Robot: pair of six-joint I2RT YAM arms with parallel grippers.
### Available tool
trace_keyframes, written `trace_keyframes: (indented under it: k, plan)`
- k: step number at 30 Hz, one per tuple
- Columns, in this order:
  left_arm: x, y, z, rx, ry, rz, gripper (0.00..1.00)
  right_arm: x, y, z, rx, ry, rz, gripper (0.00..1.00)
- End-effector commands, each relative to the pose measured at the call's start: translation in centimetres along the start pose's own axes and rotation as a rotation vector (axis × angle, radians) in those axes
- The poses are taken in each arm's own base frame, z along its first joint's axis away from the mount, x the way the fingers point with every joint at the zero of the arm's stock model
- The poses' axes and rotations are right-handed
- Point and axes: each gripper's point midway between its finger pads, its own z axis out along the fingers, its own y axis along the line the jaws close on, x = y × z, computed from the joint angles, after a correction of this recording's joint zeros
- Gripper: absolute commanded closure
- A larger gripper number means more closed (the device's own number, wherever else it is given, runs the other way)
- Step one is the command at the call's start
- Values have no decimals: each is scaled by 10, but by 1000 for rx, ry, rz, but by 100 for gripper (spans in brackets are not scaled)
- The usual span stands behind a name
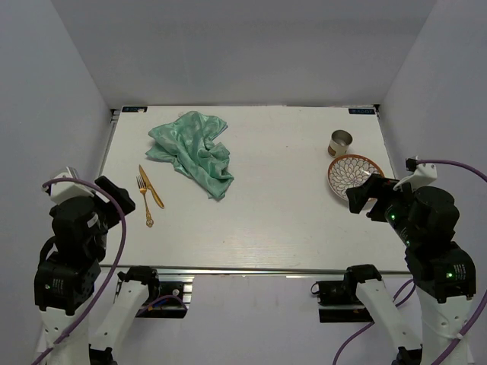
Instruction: Set the dinner table for one person
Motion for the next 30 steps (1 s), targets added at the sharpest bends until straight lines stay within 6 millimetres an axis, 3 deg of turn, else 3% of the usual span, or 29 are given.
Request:
trace_keyframes:
  k: [1, 9, 10, 11, 12, 13, 14, 15, 16, 17, 19, 21, 26, 27, 28, 30]
  plan:
    - [-4, 2, -1, -9, -17, -8, 2, -11, 1, -4, -7, -52, -19, 11]
    - [8, -6, 8, 19, 19, -17, 2, -1, 5, 2, -44, -33, -35, 11]
    - [13, -11, 11, 41, 32, -29, 2, 2, 13, 2, -90, -22, -35, 11]
    - [17, -29, 12, 130, 51, -63, 2, 3, 16, 2, -106, -17, -36, 11]
    - [26, -40, 15, 182, 79, -81, 2, 4, 22, 1, -146, -12, -42, 11]
    - [51, -48, 28, 211, 153, -83, 2, 5, 25, 2, -166, -14, -44, 11]
    - [55, -64, 36, 268, 165, -150, 2, 6, 29, 2, -190, -10, -45, 11]
    - [79, -88, 36, 384, 280, -171, 2, 6, 32, 0, -208, -21, -48, 11]
    - [115, -90, 51, 383, 380, -192, 2, 6, 33, -1, -218, -22, -47, 11]
    - [122, -102, 61, 408, 406, -281, 7, 6, 36, -3, -237, -32, -47, 11]
    - [165, -109, 81, 405, 527, -340, 11, 6, 40, -5, -258, -38, -44, 11]
    - [185, -110, 102, 351, 560, -421, 14, 10, 46, -7, -300, -27, -40, 11]
    - [205, -119, 140, 321, 584, -431, 21, 24, 51, -2, -347, 15, -37, 11]
    - [204, -131, 145, 370, 594, -438, 27, 26, 52, -1, -353, 20, -35, 11]
    - [227, -128, 155, 316, 664, -427, 29, 27, 53, 0, -359, 24, -32, 11]
    - [234, -130, 167, 283, 692, -421, 37, 29, 53, 2, -363, 26, -28, 11]
